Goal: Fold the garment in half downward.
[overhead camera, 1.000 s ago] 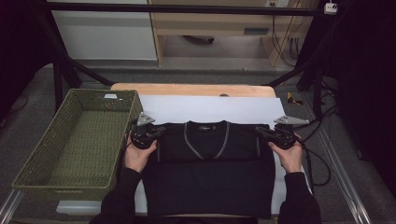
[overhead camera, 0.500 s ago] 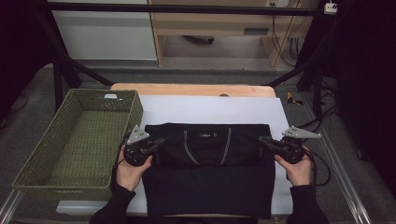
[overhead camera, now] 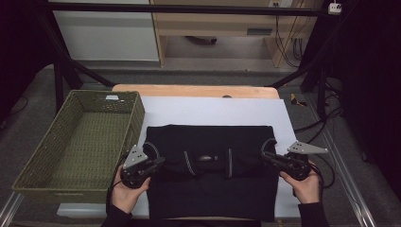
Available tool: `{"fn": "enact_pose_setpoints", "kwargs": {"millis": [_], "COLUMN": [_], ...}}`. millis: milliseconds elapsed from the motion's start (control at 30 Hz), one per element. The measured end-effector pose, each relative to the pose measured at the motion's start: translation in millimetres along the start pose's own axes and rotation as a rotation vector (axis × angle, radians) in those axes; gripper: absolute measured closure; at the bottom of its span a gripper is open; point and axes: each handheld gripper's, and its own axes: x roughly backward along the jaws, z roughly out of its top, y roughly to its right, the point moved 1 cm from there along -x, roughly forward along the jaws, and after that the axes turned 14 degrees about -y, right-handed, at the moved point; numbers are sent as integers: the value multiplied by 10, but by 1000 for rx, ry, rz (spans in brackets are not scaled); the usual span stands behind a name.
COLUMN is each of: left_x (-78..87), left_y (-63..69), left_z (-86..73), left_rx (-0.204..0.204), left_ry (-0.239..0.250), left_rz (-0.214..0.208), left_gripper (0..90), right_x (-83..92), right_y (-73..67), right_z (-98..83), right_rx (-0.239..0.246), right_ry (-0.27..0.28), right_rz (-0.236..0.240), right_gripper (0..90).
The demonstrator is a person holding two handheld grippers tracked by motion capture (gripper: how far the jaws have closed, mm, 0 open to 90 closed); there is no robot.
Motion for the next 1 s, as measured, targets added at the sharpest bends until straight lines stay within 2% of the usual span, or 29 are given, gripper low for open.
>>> {"fn": "enact_pose_setpoints", "kwargs": {"millis": [300, 467, 667, 833, 933, 1000], "left_x": [50, -26, -47, -67, -133, -153], "left_y": [80, 127, 171, 187, 198, 206], "left_z": [-255, -382, -420, -469, -487, -490], "left_rx": [18, 21, 26, 30, 24, 17], "left_ry": [-21, -82, -105, -136, -175, -178], "left_rz": [-46, -46, -44, -53, -46, -46], "left_gripper": [875, 872, 870, 867, 859, 841], "right_x": [56, 40, -17, -41, -79, -122], "right_y": [-64, -61, -47, -50, -41, -38], "right_z": [-147, -280, -414, -466, -492, -506], "right_rx": [-9, -40, -54, -67, -59, -46], "right_ry": [-11, -46, -91, -125, -172, -200], "right_rz": [16, 22, -6, -9, -56, -79], "right_gripper": [802, 800, 799, 797, 790, 780]}}
